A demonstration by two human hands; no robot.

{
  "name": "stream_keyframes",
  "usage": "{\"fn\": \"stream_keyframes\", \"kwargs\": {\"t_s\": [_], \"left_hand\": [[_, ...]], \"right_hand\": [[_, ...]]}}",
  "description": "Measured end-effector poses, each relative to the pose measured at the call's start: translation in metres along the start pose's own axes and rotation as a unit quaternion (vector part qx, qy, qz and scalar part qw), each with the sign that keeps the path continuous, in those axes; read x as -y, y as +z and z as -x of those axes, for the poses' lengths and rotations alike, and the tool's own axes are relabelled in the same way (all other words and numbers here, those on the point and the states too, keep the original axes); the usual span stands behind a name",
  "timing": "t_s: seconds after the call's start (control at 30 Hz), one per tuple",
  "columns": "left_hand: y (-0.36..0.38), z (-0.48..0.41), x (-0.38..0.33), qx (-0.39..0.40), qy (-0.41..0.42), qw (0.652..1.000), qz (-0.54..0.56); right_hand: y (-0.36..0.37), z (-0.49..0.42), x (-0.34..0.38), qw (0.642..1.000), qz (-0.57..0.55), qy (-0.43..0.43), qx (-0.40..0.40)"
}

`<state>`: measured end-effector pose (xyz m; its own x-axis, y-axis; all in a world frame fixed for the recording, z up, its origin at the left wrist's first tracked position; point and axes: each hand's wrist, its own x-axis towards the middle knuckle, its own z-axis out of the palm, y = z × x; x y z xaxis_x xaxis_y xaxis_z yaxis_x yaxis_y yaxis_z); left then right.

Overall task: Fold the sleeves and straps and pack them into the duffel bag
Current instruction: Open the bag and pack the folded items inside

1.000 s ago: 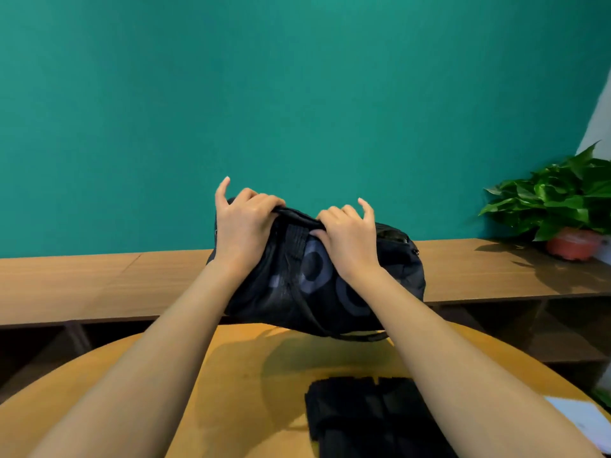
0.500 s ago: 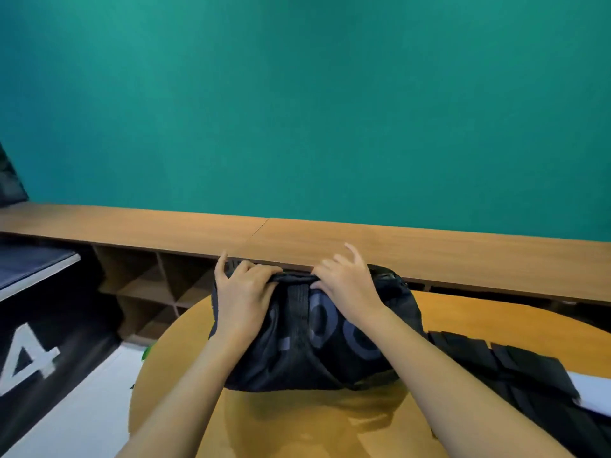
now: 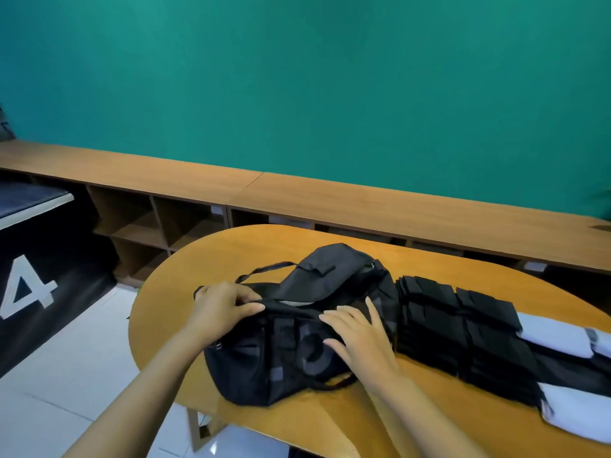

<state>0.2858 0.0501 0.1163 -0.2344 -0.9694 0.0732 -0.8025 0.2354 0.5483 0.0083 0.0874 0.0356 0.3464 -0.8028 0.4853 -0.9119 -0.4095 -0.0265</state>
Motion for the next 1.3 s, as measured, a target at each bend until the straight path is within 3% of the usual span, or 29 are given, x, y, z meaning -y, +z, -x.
{"fn": "stream_keyframes", "kwargs": {"t_s": [0.07,0.13,0.27,0.33,0.4,0.53,0.67,0.77,0.87,0.97,1.13,1.3], "left_hand": [[-0.006,-0.005,-0.001,0.038,-0.049,0.996,0.069],[-0.011,-0.009,-0.005,0.024,-0.1,0.986,0.133],[-0.021,-0.022,-0.003,-0.112,-0.14,0.962,0.204],[-0.024,-0.031,0.003,-0.178,-0.121,0.967,0.137],[-0.022,-0.039,0.01,-0.189,-0.102,0.977,0.012],[-0.009,-0.058,0.008,-0.088,-0.007,0.966,-0.242],[0.002,-0.08,-0.012,0.025,0.154,0.924,-0.348],[0.024,-0.096,-0.012,0.132,0.141,0.891,-0.41],[0.044,-0.108,0.005,0.178,0.112,0.857,-0.47],[0.057,-0.118,0.031,0.197,0.053,0.869,-0.45],[0.07,-0.125,0.062,0.187,0.003,0.925,-0.331],[0.064,-0.133,0.052,0.074,0.035,0.947,-0.31]], "right_hand": [[-0.003,0.001,0.001,1.0,0.002,-0.008,-0.001],[-0.007,-0.001,0.007,1.0,0.004,-0.013,-0.009],[-0.009,0.006,0.021,0.999,-0.019,-0.026,-0.006],[-0.007,0.02,0.027,0.999,-0.027,-0.031,0.009],[-0.004,0.034,0.032,0.998,-0.031,-0.039,0.025],[-0.006,0.034,0.028,0.997,-0.062,-0.032,0.02],[-0.02,-0.013,0.026,0.995,-0.073,-0.026,0.059],[-0.013,-0.044,0.028,0.986,-0.053,-0.061,0.148],[-0.001,-0.041,0.032,0.972,-0.043,-0.089,0.213],[0.01,-0.008,0.031,0.965,-0.076,-0.081,0.236],[0.026,0.046,0.022,0.981,-0.032,-0.036,0.186],[0.017,0.081,0.012,0.99,-0.032,-0.008,0.137]]}}
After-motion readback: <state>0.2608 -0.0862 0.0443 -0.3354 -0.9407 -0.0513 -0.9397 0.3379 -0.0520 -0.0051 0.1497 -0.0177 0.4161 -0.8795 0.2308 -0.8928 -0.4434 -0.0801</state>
